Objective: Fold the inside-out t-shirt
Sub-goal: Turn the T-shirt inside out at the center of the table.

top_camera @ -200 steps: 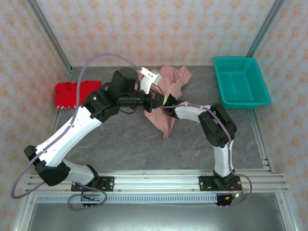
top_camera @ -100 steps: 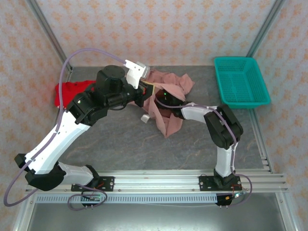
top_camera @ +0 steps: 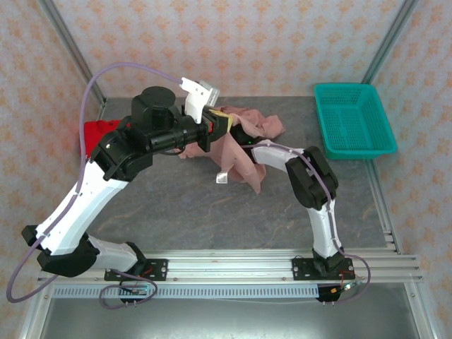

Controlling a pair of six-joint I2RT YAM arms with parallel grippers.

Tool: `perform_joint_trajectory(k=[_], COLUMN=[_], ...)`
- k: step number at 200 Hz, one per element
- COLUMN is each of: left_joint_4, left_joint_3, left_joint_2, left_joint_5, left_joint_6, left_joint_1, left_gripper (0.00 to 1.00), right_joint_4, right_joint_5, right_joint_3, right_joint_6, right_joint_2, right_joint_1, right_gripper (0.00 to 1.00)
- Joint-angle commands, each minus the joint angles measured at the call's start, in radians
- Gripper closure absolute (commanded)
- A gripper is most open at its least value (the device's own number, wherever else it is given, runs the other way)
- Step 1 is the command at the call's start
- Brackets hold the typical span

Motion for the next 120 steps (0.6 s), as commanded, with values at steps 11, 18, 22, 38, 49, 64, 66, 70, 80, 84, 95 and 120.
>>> perform_joint_trajectory(k=[11, 18, 22, 38, 49, 64, 66, 70, 80, 84, 95, 120], left_joint_4=[0.053, 0.057, 0.058, 0.056, 0.047, 0.048, 0.051, 0.056, 0.07, 0.078, 0.099, 0.137], left_joint_3=[0.074, 0.087, 0.097, 0.142, 0.178, 0.198, 0.198, 0.194, 0.169, 0.153, 0.1, -0.028], left_joint_2=[0.022, 0.028, 0.031, 0.045, 0.054, 0.052, 0.051, 0.045, 0.028, 0.02, -0.003, -0.049], left_joint_5=[0.03, 0.029, 0.025, 0.01, -0.005, -0.052, -0.061, -0.083, -0.143, -0.173, -0.256, -0.426], left_joint_6=[0.026, 0.03, 0.032, 0.042, 0.051, 0.053, 0.051, 0.049, 0.038, 0.031, 0.009, -0.055], left_joint_1=[0.004, 0.004, 0.004, 0.005, 0.008, 0.014, 0.016, 0.019, 0.032, 0.037, 0.064, 0.156], left_gripper=[1.0, 1.0, 1.0, 1.0, 1.0, 1.0, 1.0, 1.0, 1.0, 1.0, 1.0, 1.0], right_joint_4=[-0.17, -0.205, -0.222, -0.271, -0.312, -0.369, -0.377, -0.391, -0.412, -0.418, -0.433, -0.424], right_joint_5=[0.046, 0.038, 0.037, 0.036, 0.035, 0.03, 0.028, 0.023, 0.001, -0.011, -0.04, -0.107], right_joint_3=[0.136, 0.171, 0.188, 0.24, 0.281, 0.324, 0.326, 0.33, 0.324, 0.318, 0.293, 0.219], right_joint_6=[-0.087, -0.093, -0.095, -0.1, -0.105, -0.109, -0.109, -0.108, -0.105, -0.104, -0.1, -0.114], right_joint_2=[0.094, 0.115, 0.127, 0.165, 0.19, 0.225, 0.228, 0.233, 0.238, 0.238, 0.229, 0.139], right_joint_1=[-0.005, -0.005, -0.004, -0.005, -0.005, -0.004, -0.005, -0.006, -0.009, -0.011, -0.016, -0.028], right_gripper=[0.14, 0.13, 0.12, 0.09, 0.09, 0.12, 0.12, 0.15, 0.23, 0.3, 0.54, 1.0])
